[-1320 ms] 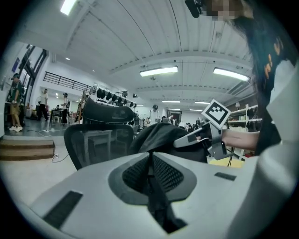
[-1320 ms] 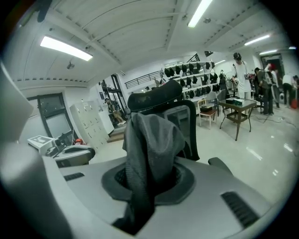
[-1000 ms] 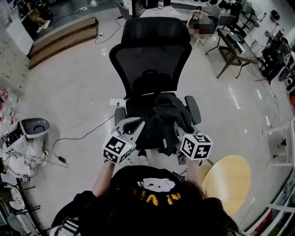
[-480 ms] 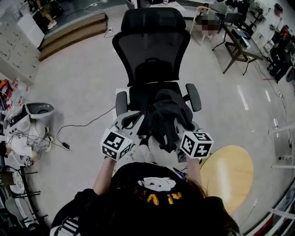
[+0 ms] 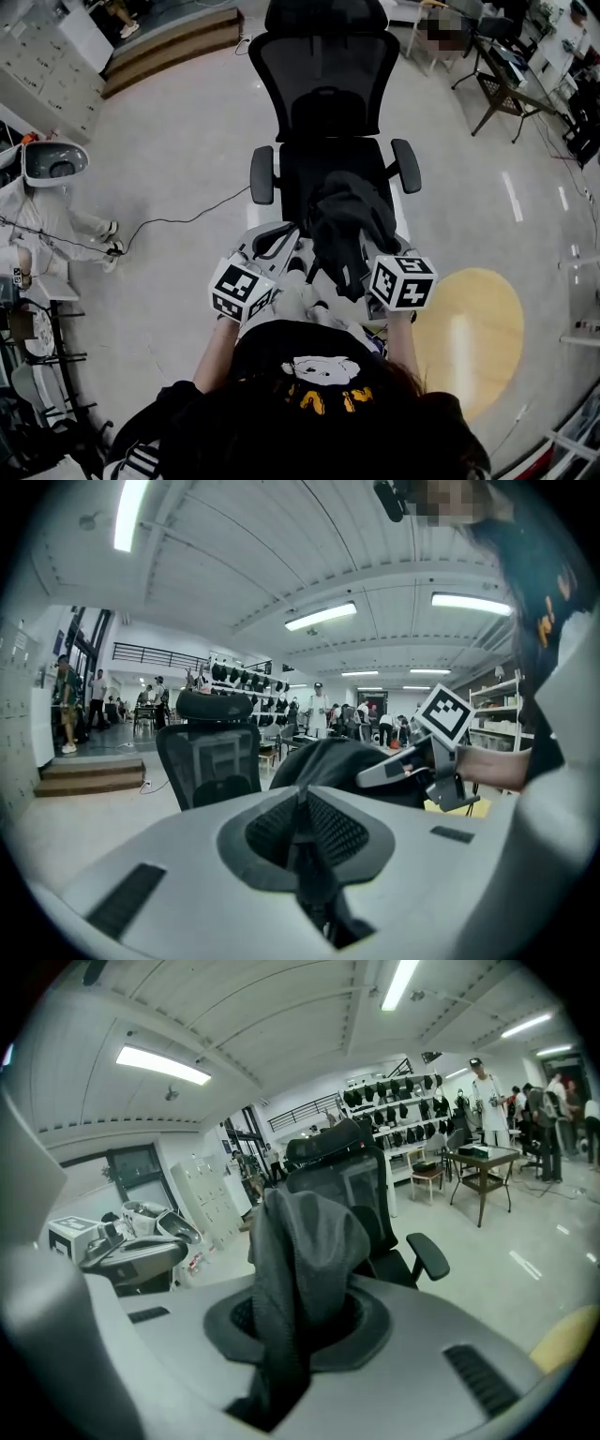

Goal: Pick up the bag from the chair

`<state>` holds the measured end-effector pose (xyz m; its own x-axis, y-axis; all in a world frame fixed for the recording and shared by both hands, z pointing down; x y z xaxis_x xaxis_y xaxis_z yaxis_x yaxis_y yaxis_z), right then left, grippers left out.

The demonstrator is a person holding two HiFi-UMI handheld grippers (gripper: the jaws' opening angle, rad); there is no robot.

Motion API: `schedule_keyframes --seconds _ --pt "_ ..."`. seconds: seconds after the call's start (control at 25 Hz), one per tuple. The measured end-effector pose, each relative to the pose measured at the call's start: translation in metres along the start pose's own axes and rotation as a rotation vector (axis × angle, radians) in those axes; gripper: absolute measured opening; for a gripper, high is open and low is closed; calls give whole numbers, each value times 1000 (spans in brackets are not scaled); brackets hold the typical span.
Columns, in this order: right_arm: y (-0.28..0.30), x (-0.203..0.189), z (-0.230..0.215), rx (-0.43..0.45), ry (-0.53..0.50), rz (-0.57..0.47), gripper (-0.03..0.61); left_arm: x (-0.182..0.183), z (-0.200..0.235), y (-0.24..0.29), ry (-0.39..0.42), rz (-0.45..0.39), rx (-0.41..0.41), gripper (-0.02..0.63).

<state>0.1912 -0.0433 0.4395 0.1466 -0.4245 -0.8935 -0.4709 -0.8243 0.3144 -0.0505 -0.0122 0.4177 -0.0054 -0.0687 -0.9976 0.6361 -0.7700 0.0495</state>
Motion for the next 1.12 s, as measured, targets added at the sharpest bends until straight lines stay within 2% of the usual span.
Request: schedule_keyframes --seconds 0.28,0.52,0.88,1.12 --pt "-23 -29 34 10 5 33 54 1 -12 -43 3 3 10 31" --pt "-32 -44 42 14 6 51 54 -2 -22 -53 2 0 -4 31" --pt "-47 -62 77 -25 -10 57 54 -12 -18 -103 -27 -10 -14 31" --pt "-61 -68 103 -68 0 36 54 -14 -14 -139 -24 -17 -50 31"
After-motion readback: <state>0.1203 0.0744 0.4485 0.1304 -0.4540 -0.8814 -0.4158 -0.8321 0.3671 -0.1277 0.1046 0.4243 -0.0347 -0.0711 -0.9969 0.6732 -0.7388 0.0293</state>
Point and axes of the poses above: the fingertips, and each gripper's own axes: y forward along the fingers, z to its left, x out of its top, the point moved 9 cm from there along -y, backward along the fingers, and after that the axes turned 14 degrees about -z, right-handed, at the moved point
